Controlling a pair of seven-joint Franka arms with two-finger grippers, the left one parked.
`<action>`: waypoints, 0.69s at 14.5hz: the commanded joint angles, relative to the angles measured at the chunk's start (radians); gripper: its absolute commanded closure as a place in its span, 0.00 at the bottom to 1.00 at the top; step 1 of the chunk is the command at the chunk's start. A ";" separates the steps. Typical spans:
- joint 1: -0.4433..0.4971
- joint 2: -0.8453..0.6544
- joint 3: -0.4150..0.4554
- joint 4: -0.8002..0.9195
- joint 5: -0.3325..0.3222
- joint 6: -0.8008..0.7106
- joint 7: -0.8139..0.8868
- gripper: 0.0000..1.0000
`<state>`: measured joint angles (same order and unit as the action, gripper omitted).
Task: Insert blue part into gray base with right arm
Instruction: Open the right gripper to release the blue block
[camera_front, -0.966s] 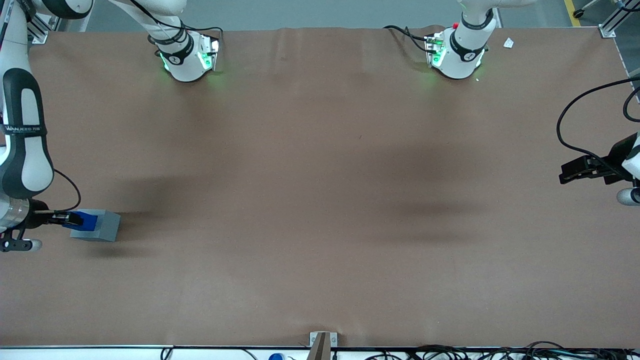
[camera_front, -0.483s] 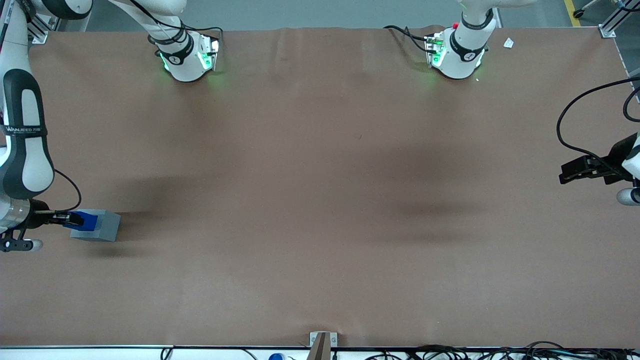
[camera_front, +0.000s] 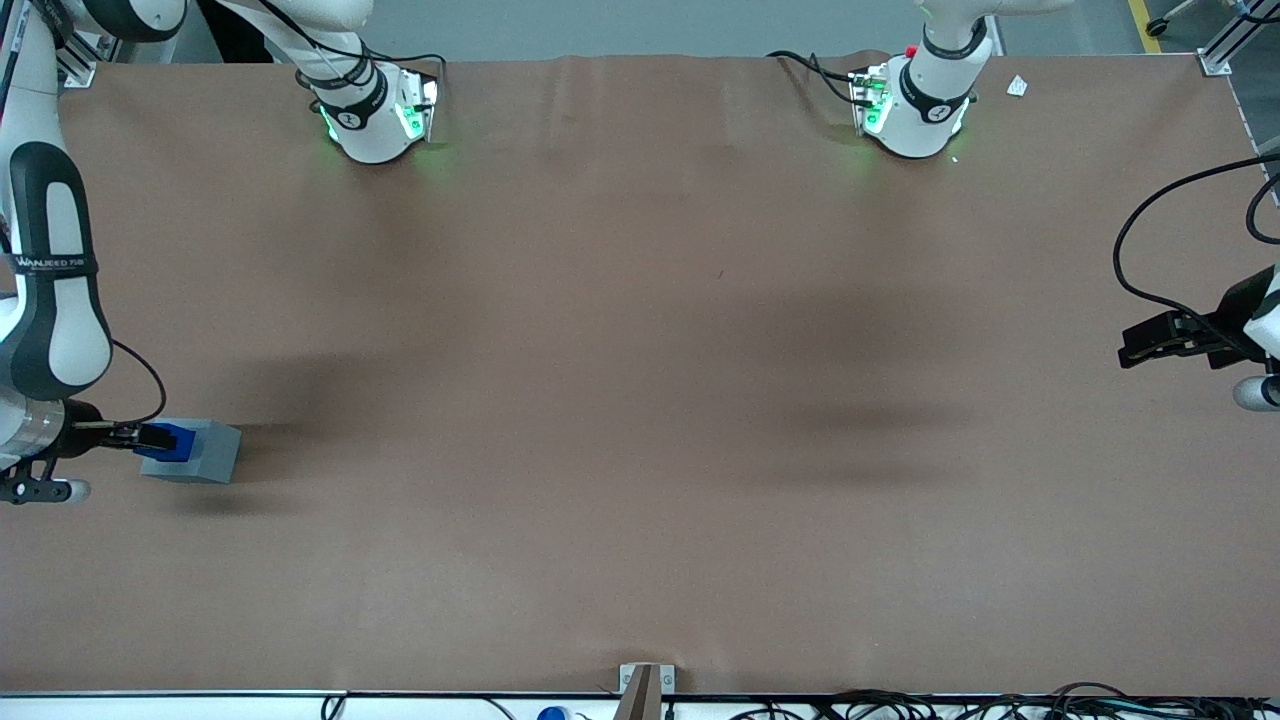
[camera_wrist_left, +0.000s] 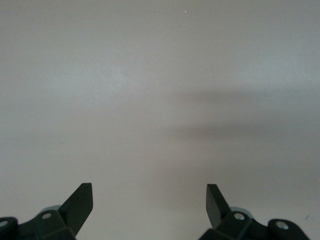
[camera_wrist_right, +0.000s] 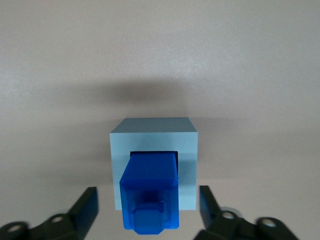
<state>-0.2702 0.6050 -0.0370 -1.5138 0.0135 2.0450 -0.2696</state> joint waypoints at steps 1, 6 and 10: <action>-0.003 -0.011 0.014 0.015 0.002 -0.014 0.001 0.00; 0.046 -0.187 0.017 0.015 0.000 -0.150 0.044 0.00; 0.126 -0.352 0.019 0.015 -0.006 -0.311 0.147 0.00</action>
<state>-0.1846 0.3513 -0.0196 -1.4552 0.0136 1.7802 -0.1883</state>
